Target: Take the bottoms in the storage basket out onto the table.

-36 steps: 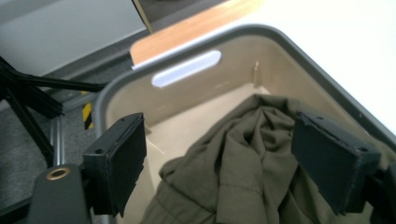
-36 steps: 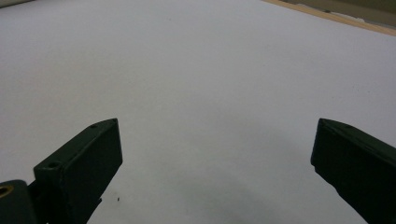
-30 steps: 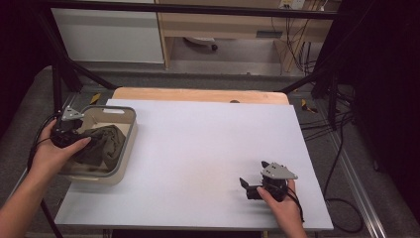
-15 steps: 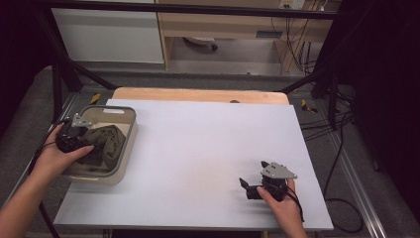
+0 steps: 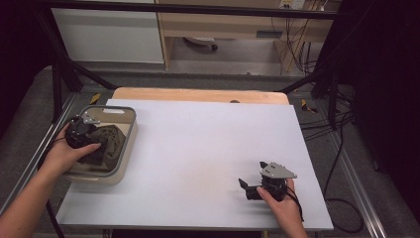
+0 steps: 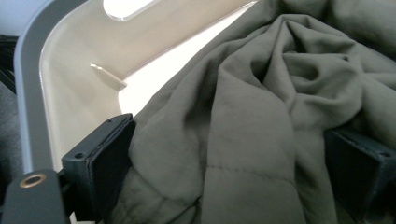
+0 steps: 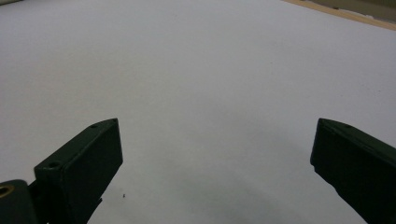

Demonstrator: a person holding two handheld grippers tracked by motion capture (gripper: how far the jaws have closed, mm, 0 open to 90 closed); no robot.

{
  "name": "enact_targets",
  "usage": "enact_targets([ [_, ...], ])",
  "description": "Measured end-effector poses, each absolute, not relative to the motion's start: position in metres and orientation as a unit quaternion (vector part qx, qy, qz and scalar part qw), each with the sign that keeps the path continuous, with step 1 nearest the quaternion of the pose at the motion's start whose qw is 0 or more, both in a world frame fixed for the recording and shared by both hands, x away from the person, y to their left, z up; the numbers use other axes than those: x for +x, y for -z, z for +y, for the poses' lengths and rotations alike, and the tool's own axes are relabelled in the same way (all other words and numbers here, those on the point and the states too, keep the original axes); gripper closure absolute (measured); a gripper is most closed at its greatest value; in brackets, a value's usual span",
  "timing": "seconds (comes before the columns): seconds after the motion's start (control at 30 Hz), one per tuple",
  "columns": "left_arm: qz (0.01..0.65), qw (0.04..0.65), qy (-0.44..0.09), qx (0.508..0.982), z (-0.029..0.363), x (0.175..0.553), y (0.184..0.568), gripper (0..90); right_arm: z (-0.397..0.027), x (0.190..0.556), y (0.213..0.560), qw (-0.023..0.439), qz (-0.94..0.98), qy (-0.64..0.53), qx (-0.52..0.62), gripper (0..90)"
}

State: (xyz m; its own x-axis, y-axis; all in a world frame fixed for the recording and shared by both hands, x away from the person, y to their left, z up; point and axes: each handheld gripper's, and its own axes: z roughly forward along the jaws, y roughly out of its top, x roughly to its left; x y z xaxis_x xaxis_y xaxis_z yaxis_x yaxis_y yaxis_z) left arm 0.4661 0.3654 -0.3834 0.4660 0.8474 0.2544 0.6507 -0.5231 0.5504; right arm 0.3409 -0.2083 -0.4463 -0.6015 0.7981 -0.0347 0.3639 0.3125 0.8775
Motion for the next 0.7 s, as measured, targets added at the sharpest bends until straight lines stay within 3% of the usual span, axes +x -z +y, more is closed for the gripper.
enact_targets([
  [0.17, 0.455, 0.191, -0.244, 0.835, 0.367, 0.469, 0.389, 16.8, -0.208, 0.341, 0.447, 0.238, 0.775, -0.448, 0.377, 2.8],
  [0.33, 0.470, 0.175, -0.233, 0.833, 0.368, 0.473, 0.390, 39.9, -0.208, 0.342, 0.447, 0.230, 0.772, -0.455, 0.379, 2.8],
  [0.5, 0.480, 0.177, -0.232, 0.827, 0.370, 0.472, 0.384, 57.2, -0.210, 0.341, 0.447, 0.232, 0.774, -0.453, 0.377, 2.7],
  [0.7, 0.505, 0.230, -0.244, 0.796, 0.382, 0.462, 0.368, 62.7, -0.212, 0.342, 0.446, 0.232, 0.769, -0.458, 0.380, 2.8],
])
